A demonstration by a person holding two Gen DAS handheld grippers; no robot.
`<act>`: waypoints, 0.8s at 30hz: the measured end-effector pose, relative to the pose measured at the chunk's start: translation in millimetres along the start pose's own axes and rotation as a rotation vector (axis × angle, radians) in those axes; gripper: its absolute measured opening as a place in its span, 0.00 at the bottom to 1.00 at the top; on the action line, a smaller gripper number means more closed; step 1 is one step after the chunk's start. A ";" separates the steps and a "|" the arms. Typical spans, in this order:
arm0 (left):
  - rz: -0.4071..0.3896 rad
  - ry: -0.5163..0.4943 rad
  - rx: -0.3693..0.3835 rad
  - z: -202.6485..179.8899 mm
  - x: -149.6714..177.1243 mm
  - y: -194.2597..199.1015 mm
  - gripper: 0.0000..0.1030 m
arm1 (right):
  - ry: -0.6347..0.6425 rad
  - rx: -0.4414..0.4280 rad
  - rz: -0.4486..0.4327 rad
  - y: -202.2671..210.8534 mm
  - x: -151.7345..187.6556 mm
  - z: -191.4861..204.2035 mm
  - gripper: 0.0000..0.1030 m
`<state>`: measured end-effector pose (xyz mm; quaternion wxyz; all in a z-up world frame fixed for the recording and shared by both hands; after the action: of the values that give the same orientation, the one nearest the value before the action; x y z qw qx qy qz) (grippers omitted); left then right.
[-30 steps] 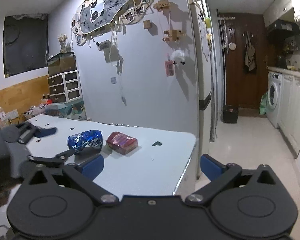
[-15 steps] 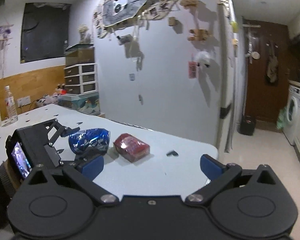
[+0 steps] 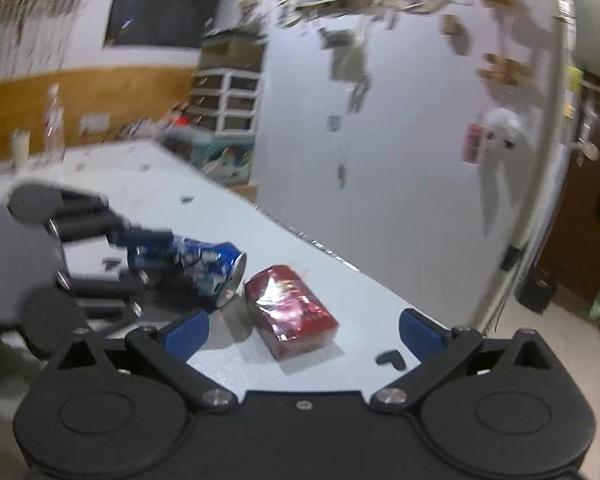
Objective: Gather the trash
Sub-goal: 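Grasp the blue Pepsi can with the left tool while the right tool grasps the red snack bag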
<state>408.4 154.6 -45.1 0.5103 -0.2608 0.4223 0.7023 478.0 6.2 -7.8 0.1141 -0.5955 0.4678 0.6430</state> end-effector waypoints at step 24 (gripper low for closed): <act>-0.020 0.349 0.226 43.9 2.6 11.2 0.21 | 0.004 -0.026 0.155 -64.4 7.2 20.1 0.62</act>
<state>399.9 192.2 -21.2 0.4624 -0.3240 0.5776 0.5895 508.2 52.6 -47.0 0.0557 -0.5602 0.5044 0.6548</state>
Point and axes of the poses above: each gripper's, at about its wrist camera, not at the fingertips, and y roughly against the way its jaws point, z to its left, x to its underside, the point moved 3 cm from there along -y, roughly the way its jaws point, and after that the axes turned 2 degrees about z, right-handed, at the moved point
